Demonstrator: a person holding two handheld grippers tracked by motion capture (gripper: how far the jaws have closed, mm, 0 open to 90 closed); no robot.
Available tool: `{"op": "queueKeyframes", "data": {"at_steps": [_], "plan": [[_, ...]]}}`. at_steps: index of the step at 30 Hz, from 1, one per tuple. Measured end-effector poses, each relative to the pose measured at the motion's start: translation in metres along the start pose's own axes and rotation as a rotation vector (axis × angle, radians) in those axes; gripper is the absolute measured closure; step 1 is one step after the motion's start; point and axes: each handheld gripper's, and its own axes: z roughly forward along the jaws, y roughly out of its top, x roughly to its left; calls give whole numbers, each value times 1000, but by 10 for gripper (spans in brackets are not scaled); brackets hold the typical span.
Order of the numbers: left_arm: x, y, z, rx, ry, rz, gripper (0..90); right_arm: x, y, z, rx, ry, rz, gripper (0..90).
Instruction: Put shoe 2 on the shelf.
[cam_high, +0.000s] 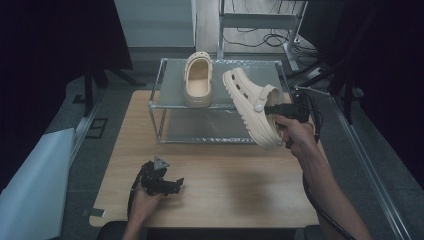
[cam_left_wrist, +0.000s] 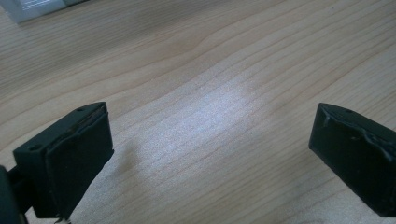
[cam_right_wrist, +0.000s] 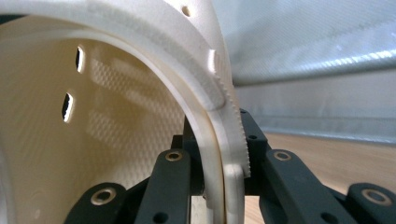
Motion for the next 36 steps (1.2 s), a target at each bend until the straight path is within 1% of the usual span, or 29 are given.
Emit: {"op": "queueKeyframes", "data": {"at_steps": [2, 4, 7, 12, 14, 20, 22, 25, 28, 34, 36], "plan": [[0, 0, 0, 0, 1, 0, 0, 3, 4, 3, -11, -18, 5, 778], [0, 0, 0, -1, -1, -1, 0, 3, 5, 5, -14, -20, 10, 778], [1, 0, 0, -1, -2, -2, 0, 8, 12, 10, -33, -14, 23, 778], [0, 0, 0, 0, -3, -1, 0, 13, 21, 17, -55, -33, 25, 778], [1, 0, -1, -2, -4, -5, 0, 17, 27, 22, -80, -44, 27, 778], [3, 0, -2, -3, -3, -8, 0, 23, 39, 34, -111, -92, 25, 778], [3, -1, -1, -7, -4, -14, 0, 25, 43, 37, -132, -109, 28, 778], [4, -1, -1, -5, -7, -14, 0, 27, 48, 40, -148, -130, 27, 777], [4, -1, -1, -5, -8, -17, 0, 29, 55, 43, -176, -163, 26, 777], [4, 0, -1, -2, -8, -12, 0, 29, 63, 52, -213, -226, 24, 776], [4, -1, -1, -3, -9, -12, 0, 29, 65, 54, -218, -234, 27, 777]]}}
